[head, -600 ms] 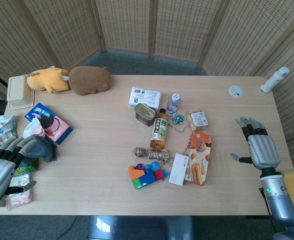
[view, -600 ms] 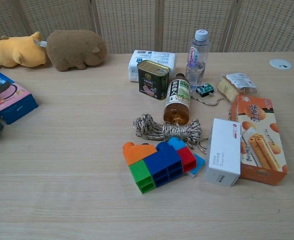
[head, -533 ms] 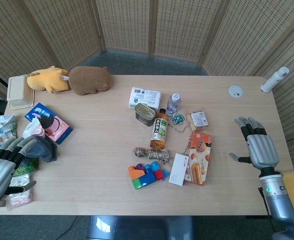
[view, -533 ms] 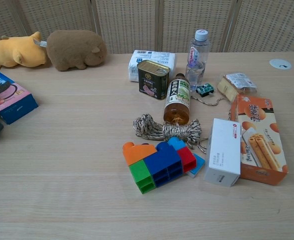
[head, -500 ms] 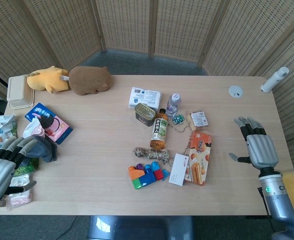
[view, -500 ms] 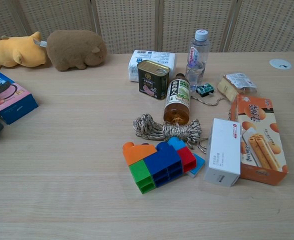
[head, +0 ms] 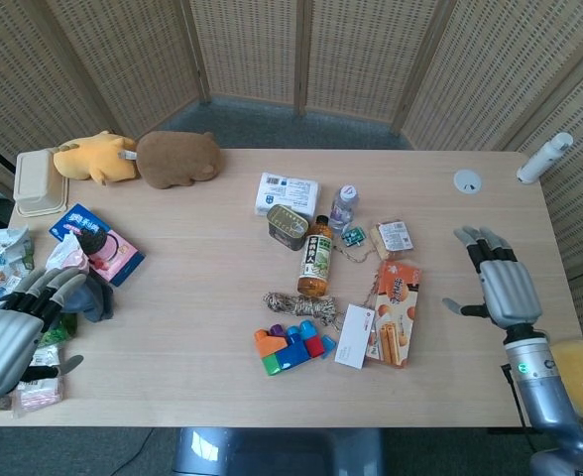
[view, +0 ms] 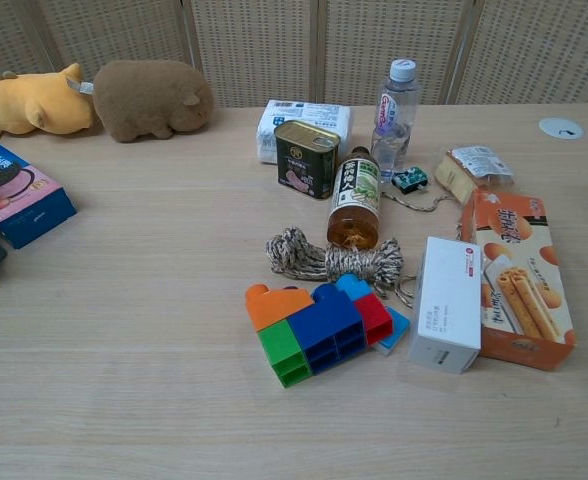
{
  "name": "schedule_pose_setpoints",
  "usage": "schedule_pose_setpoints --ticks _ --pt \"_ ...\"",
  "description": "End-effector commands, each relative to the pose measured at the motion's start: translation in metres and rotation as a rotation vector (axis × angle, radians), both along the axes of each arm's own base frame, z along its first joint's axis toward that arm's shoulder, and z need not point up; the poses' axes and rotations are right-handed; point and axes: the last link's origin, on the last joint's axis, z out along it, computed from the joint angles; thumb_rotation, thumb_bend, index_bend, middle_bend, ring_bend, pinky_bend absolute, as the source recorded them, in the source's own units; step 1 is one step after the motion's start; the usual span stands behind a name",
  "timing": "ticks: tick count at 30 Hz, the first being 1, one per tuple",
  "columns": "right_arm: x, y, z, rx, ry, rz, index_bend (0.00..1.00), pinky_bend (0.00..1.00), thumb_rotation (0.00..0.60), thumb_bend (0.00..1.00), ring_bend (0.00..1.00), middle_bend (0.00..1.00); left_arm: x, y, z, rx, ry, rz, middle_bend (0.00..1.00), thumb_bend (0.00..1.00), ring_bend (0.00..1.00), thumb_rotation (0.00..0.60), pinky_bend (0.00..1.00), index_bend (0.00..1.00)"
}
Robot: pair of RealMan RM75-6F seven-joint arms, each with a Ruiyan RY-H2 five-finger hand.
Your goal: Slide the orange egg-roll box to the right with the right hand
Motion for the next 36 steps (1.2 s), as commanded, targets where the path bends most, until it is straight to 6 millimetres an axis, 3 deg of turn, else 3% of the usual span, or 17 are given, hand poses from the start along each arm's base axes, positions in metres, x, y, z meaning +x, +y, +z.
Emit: schedule_pose_setpoints --ticks 1,8,16,27,36 --pt "0.012 -0.014 -0.013 0.02 -0.021 0.01 0.0 0.0 0.543 0.11 0.0 0.0 0.0 -0.001 -0.003 -0.01 0.0 -0.002 0.0 0.0 0.0 0.6 0.0 0.0" --pt "0.04 -0.038 -0.051 0.05 -0.055 0.014 0.0 0.0 0.499 0.07 0.0 0.0 -0.006 -0.003 0.001 0.003 0.006 0.023 0.0 0.0 0.0 0.6 0.0 0.0" --pt "0.061 -0.051 -0.1 0.078 -0.053 0.008 0.0 0.0 0.47 0.03 0.0 0.0 -0.009 -0.001 0.003 0.003 0.013 0.03 0.0 0.0 0.0 0.6 0.0 0.0" --pt "0.056 -0.066 -0.131 -0.045 0.161 -0.002 0.0 0.0 0.459 0.0 0.0 0.0 -0.009 0.001 0.004 0.005 0.013 0.029 0.0 0.0 0.0 0.6 0.0 0.0" --pt "0.052 -0.065 -0.143 -0.04 0.344 0.037 0.0 0.0 0.495 0.0 0.0 0.0 -0.007 0.003 0.003 0.0 0.011 0.022 0.0 0.0 0.0 0.6 0.0 0.0"
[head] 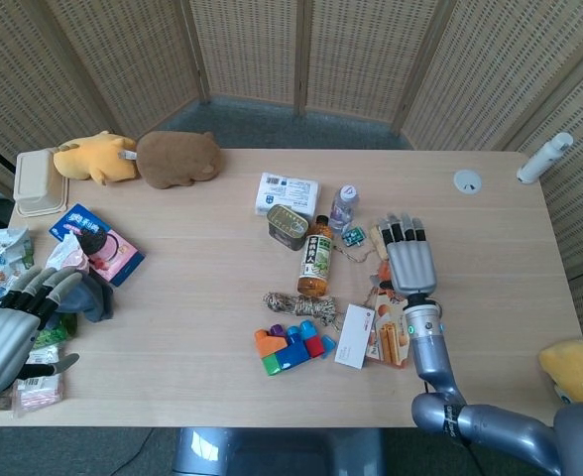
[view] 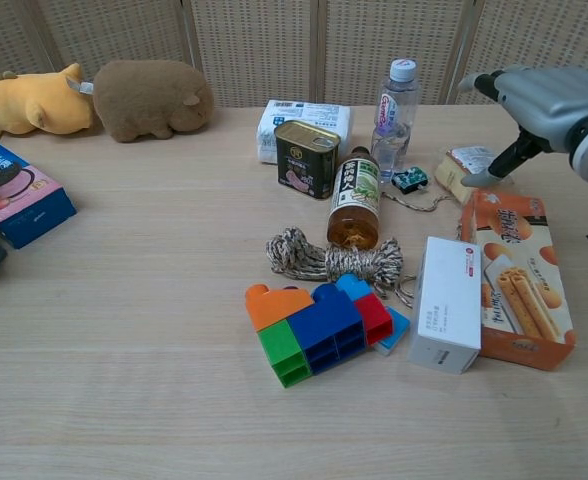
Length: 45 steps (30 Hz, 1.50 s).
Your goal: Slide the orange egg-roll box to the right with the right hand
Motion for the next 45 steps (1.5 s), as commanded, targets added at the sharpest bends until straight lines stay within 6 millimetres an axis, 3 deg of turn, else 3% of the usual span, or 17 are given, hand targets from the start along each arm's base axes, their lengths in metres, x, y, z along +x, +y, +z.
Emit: schedule_pose_setpoints --ticks 1,16,23,33,45 --pt "0.0 0.002 -0.005 0.019 0.059 0.025 0.0 0.0 0.497 0.0 0.0 0.0 0.0 0.001 0.0 0.0 0.001 0.0 0.0 0.0 0.0 0.6 0.0 0.0" --pt "-0.002 0.007 -0.032 0.099 0.125 0.009 0.0 0.0 0.495 0.0 0.0 0.0 0.001 0.002 -0.002 -0.008 -0.005 -0.002 0.0 0.0 0.0 0.6 0.0 0.0" --pt "-0.013 0.0 -0.038 0.112 0.207 0.013 0.0 0.0 0.496 0.0 0.0 0.0 0.002 0.001 0.0 -0.002 -0.002 -0.003 0.0 0.0 0.0 0.6 0.0 0.0" --pt "-0.061 -0.016 -0.01 0.07 0.282 -0.1 0.0 0.0 0.504 0.0 0.0 0.0 0.003 0.001 -0.001 -0.004 0.0 -0.007 0.0 0.0 0.0 0.6 0.0 0.0" --pt "-0.134 -0.023 0.043 0.011 0.362 -0.295 0.0 0.0 0.508 0.0 0.0 0.0 0.005 0.003 -0.002 -0.005 0.005 -0.011 0.0 0.0 0.0 0.6 0.0 0.0"
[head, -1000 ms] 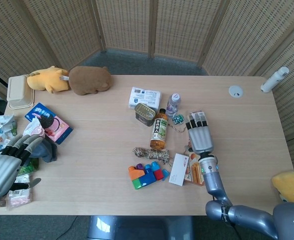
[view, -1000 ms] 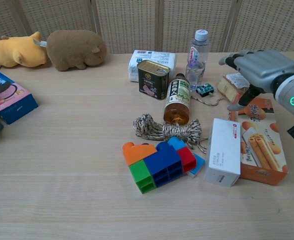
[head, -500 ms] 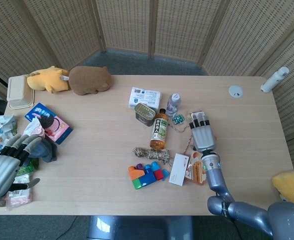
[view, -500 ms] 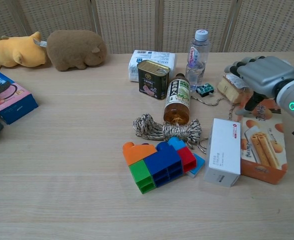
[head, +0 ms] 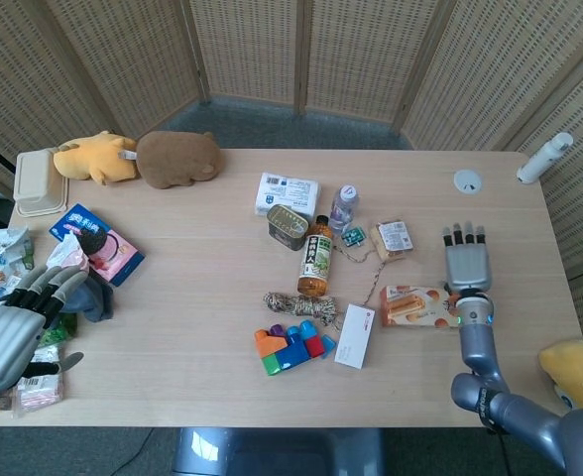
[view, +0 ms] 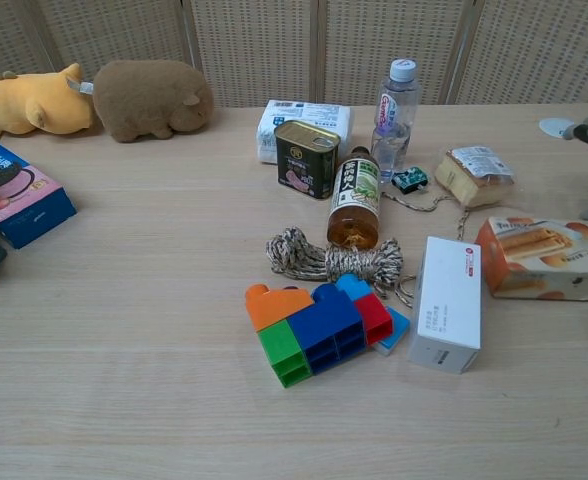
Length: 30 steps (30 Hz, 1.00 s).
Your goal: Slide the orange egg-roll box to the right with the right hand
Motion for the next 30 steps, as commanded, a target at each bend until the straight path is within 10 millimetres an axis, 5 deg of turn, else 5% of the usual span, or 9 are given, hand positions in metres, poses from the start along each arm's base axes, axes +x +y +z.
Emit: schedule_pose_setpoints --ticks 1,8,16,30 --pt "-0.015 0.0 0.016 -0.026 -0.002 -0.041 0.0 0.0 0.508 0.0 0.0 0.0 0.0 0.0 0.0 -0.001 0.0 0.0 0.0 0.0 0.0 0.6 0.0 0.0" --pt "0.002 0.006 0.046 -0.007 0.015 0.036 0.0 0.0 0.51 0.0 0.0 0.0 0.002 0.002 -0.003 -0.007 -0.009 -0.01 0.0 0.0 0.0 0.6 0.0 0.0" --pt "0.03 0.041 0.068 0.068 0.002 -0.019 0.0 0.0 0.511 0.0 0.0 0.0 -0.002 0.005 -0.007 -0.017 -0.014 -0.009 0.0 0.0 0.0 0.6 0.0 0.0" --pt "0.049 0.079 0.058 0.11 -0.068 -0.109 0.0 0.0 0.516 0.0 0.0 0.0 -0.008 0.007 -0.01 -0.03 -0.036 -0.014 0.0 0.0 0.0 0.6 0.0 0.0"
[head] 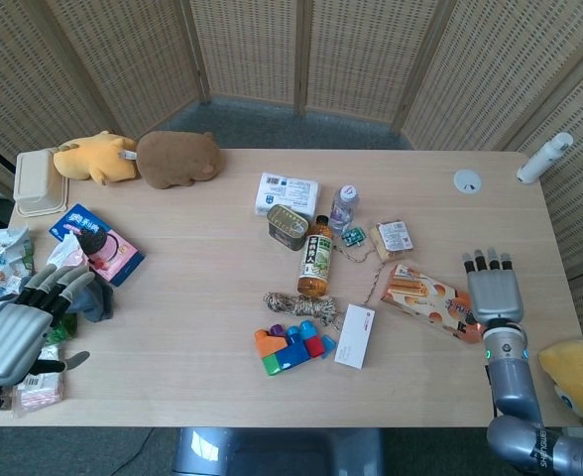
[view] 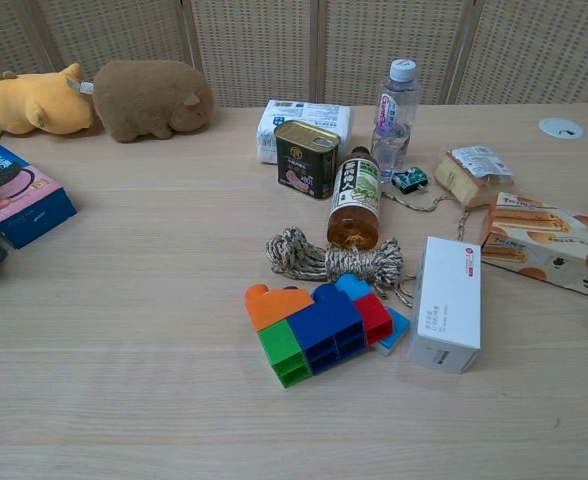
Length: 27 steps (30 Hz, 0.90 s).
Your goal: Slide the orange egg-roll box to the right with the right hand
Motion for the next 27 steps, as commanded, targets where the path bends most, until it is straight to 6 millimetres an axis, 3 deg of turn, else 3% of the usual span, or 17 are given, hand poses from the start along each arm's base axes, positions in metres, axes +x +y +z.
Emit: schedule_pose_setpoints --ticks 1,12,21,27 --pt "-0.002 0.005 -0.007 0.011 -0.013 -0.019 0.0 0.0 0.516 0.0 0.0 0.0 0.0 0.0 -0.001 -0.003 -0.002 -0.002 0.0 0.0 0.0 0.6 0.0 0.0" --pt "-0.02 0.014 -0.031 0.017 -0.047 -0.088 0.0 0.0 0.51 0.0 0.0 0.0 0.0 0.002 -0.003 -0.016 -0.006 -0.006 0.0 0.0 0.0 0.6 0.0 0.0" --pt "-0.035 0.008 -0.055 0.025 -0.07 -0.098 0.0 0.0 0.504 0.0 0.0 0.0 0.002 -0.001 -0.001 -0.02 -0.007 0.0 0.0 0.0 0.0 0.6 0.0 0.0" --pt "-0.041 0.005 -0.058 0.021 -0.071 -0.108 0.0 0.0 0.504 0.0 0.0 0.0 0.003 -0.002 0.001 -0.019 -0.003 0.002 0.0 0.0 0.0 0.6 0.0 0.0"
